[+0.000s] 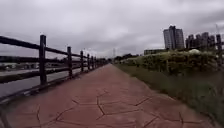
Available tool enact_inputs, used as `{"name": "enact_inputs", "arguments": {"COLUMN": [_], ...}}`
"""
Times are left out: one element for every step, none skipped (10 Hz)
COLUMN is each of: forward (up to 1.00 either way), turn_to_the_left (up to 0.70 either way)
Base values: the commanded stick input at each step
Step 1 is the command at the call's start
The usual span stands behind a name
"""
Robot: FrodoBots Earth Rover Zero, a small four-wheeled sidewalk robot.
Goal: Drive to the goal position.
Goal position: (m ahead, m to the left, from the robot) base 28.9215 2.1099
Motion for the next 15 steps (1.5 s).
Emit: {"name": "enact_inputs", "arguments": {"forward": [1.0, 1.0, 1.0, 1.0, 1.0, 1.0, 1.0, 1.0, 1.0, 1.0, 1.0, 1.0, 1.0, 1.0, 1.0], "turn_to_the_left": [0.0, 0.0, 0.0, 0.0, 0.0, 0.0, 0.0, 0.0, 0.0, 0.0, 0.0, 0.0, 0.0, 0.0, 0.0]}}
